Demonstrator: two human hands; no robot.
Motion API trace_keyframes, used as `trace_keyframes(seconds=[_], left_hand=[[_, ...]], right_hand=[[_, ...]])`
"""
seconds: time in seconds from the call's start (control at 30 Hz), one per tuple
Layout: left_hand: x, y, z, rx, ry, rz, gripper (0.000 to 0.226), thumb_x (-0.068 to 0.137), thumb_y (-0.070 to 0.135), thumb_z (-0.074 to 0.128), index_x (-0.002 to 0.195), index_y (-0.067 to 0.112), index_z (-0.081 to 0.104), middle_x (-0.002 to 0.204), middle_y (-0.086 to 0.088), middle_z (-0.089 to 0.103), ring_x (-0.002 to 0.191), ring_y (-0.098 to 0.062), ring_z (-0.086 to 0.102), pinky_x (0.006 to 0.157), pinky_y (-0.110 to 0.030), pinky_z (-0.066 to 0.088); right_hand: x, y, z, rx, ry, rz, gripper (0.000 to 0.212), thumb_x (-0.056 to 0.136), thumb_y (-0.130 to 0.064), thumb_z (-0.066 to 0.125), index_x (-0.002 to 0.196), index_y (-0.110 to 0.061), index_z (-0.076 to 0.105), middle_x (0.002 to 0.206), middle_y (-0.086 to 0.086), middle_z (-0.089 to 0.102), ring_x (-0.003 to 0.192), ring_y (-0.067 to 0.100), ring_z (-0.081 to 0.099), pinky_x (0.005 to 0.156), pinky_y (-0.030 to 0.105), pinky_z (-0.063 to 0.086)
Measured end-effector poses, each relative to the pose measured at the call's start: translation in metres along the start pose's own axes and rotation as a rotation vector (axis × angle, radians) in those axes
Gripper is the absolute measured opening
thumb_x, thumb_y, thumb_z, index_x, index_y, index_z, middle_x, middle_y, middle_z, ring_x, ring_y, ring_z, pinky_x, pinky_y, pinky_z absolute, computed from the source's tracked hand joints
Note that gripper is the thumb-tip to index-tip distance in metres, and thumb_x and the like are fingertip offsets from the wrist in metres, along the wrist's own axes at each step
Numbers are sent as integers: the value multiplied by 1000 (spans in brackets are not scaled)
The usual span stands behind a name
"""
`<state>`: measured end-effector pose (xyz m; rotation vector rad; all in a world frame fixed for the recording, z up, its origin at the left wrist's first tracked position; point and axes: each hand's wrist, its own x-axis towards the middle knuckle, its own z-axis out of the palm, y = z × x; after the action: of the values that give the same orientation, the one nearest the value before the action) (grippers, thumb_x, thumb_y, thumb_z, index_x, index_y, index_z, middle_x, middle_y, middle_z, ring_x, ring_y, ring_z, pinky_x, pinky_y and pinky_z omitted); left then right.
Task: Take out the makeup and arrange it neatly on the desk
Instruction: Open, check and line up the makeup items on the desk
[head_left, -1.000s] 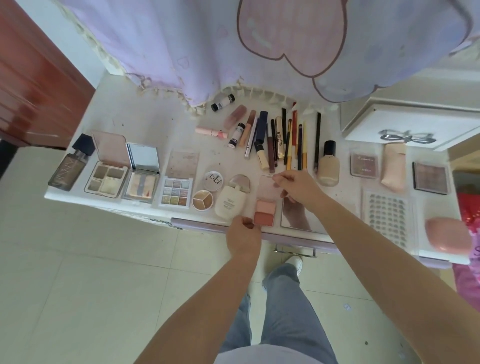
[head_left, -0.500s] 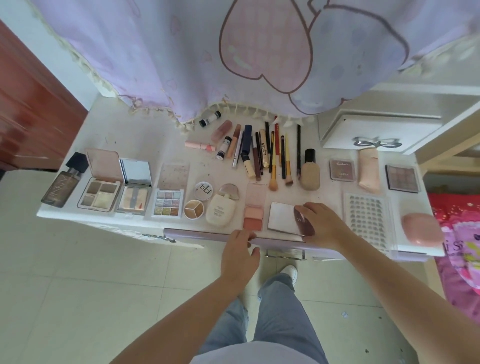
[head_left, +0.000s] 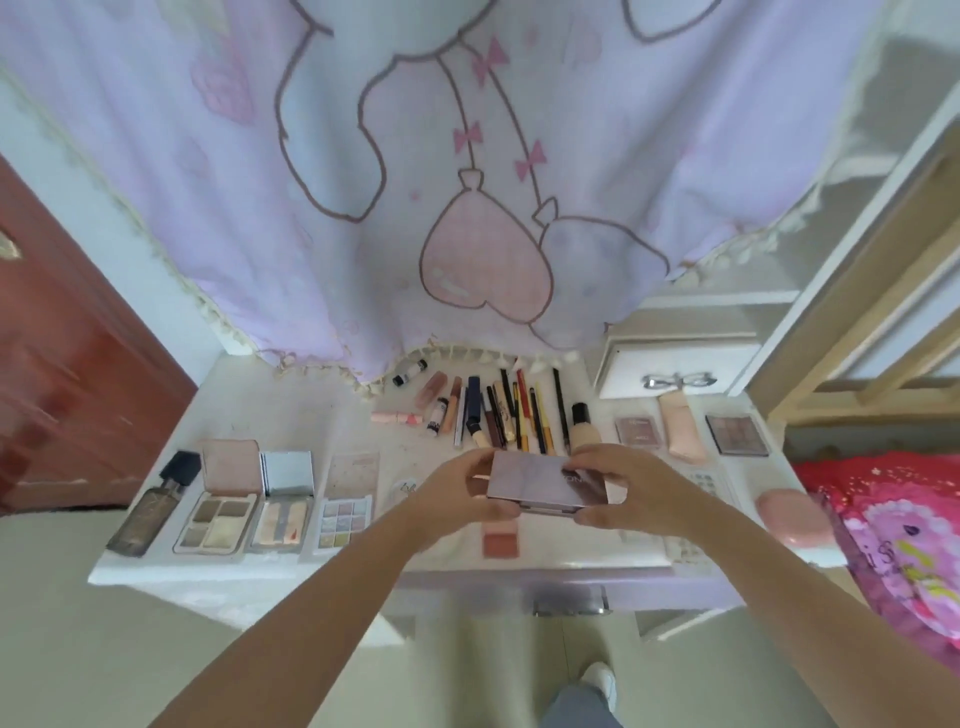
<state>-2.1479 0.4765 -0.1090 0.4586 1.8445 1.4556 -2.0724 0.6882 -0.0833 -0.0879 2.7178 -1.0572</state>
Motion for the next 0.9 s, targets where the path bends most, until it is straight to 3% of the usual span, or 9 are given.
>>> trace_keyframes(seconds=[0.07,0.13,0.2,0.27,0.33,0.43,0.53,0.67,0.9], left_hand=[[-8,18,-8,-42,27,65,50,64,6,74,107,23,55,104,12,63,93,-3,63,73,-18,53],[-14,36,-15,-86,84,128,49,61,8,73,104,23,54,104,25,55,97,-5,61,81,-24,52],[-18,52,-22,-126,151,183,43,70,-3,72,100,21,54,112,14,53,94,-7,61,78,-23,52],[-22,69,-27,-125,221,237,37,73,-9,66,97,16,54,103,-3,60,79,-6,64,63,-16,51],[-27,84,-30,-113,293,298,35,72,-8,68,96,14,55,90,-1,63,69,-2,65,57,-13,48],[-34,99,-35,-125,355,338,33,70,0,71,95,16,56,86,3,65,75,-10,63,66,-20,48],[-42,105,-43,-115,375,370,33,69,2,73,95,16,59,79,7,67,65,-3,63,56,-13,47],[-49,108,-43,-160,383,406,40,67,-2,73,103,8,58,81,5,68,61,-2,64,53,-12,47],[-51,107,-31,-249,407,447,33,70,-8,69,93,14,59,86,2,67,69,-4,67,61,-14,52]], right_hand=[[-2,-17,-10,26,44,-37,48,75,-27,72,119,-25,55,107,-15,51,107,15,54,95,24,45],[-3,-36,-20,73,105,-96,40,76,-22,71,110,-34,54,106,-12,54,108,20,55,94,24,46],[0,-56,-28,81,184,-160,29,77,-16,71,104,-20,61,105,11,61,102,30,58,89,29,48],[7,-74,-35,1,258,-221,28,78,-18,70,102,-5,63,100,21,61,94,32,58,83,31,46],[13,-93,-42,-90,308,-279,28,79,-26,68,101,-10,63,94,12,63,86,27,58,76,29,45],[17,-113,-51,-129,357,-328,25,81,-30,64,99,-13,63,88,10,64,78,24,57,69,30,44],[17,-122,-55,-158,362,-444,24,85,-27,61,101,-9,64,83,11,62,71,22,54,65,27,42],[16,-133,-56,-269,327,-568,50,86,-44,42,116,-8,61,84,0,55,72,11,50,62,13,37],[18,-130,-63,-269,264,-545,48,85,-37,39,121,-11,58,76,-19,43,70,-5,42,66,7,34]])
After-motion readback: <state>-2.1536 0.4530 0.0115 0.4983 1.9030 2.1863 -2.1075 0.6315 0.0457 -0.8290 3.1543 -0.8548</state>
